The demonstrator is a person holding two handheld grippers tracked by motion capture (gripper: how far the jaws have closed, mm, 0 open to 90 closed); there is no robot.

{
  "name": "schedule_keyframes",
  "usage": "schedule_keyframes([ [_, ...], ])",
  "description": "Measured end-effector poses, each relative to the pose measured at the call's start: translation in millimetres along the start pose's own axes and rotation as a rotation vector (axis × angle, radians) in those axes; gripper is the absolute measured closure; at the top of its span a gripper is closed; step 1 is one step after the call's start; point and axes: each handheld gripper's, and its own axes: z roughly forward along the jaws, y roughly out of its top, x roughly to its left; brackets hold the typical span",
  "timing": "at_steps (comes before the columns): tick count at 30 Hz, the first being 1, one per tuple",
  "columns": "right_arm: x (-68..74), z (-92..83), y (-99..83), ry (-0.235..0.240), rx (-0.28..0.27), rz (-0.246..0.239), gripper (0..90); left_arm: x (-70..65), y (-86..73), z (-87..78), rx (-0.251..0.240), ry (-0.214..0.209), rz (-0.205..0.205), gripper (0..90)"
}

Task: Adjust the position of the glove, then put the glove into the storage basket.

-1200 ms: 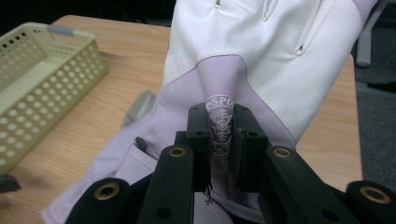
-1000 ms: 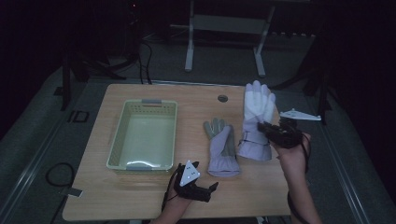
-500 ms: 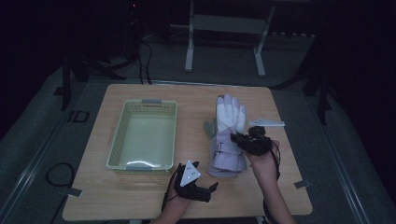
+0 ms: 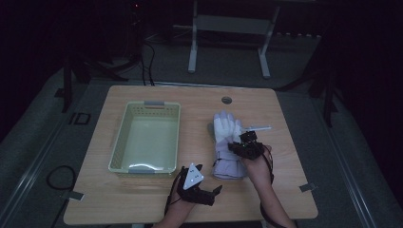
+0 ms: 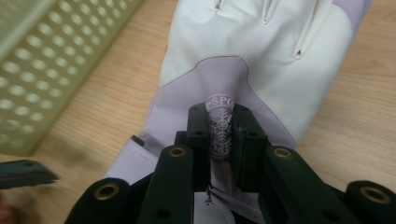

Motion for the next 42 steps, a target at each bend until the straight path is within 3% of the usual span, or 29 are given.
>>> schedule_keyframes([
  [9,-16.2,4.7,-4.2,-0.032,0.012,0.009,77.9,-0.5,-0.1,-0.1,-0.002,0.000,0.005,0.0],
  [16,-18.8,4.8,-1.6,-0.013,0.025,-0.026,70.1,-0.8,-0.2,-0.3,-0.006,0.009,0.010,0.0],
  [20,-20.1,1.4,-0.9,0.030,0.004,-0.044,54.8,-1.2,-0.2,-0.3,-0.008,0.009,0.015,0.0],
  [21,-20.5,-1.5,-0.9,0.045,-0.021,-0.065,46.7,-1.0,-0.1,-0.3,-0.007,0.011,0.015,0.0],
  [26,-27.5,-18.7,0.6,0.113,-0.106,-0.062,26.6,0.5,0.4,0.5,-0.001,0.017,0.006,0.0],
  [29,-34.2,-26.2,1.3,0.151,-0.139,-0.097,15.1,-0.7,2.3,2.4,0.012,0.019,0.022,0.0],
  [31,-39.3,-31.6,1.4,0.181,-0.130,-0.136,13.9,-2.6,6.5,1.6,0.004,-0.006,0.019,0.0],
  [33,-45.0,-37.4,0.9,0.217,-0.160,-0.166,13.9,-4.9,14.8,-1.5,-0.018,-0.036,0.027,0.0],
  [36,-56.5,-44.4,1.2,0.226,-0.183,-0.201,15.1,-4.5,32.8,-7.0,-0.047,-0.093,0.038,0.0],
  [39,-64.3,-49.1,1.0,0.191,-0.196,-0.238,17.0,-2.8,48.4,-8.2,-0.041,-0.058,0.061,0.0],
  [42,-69.2,-53.8,0.5,0.171,-0.220,-0.273,16.8,4.2,64.7,-5.1,0.005,-0.054,0.025,0.0],
])
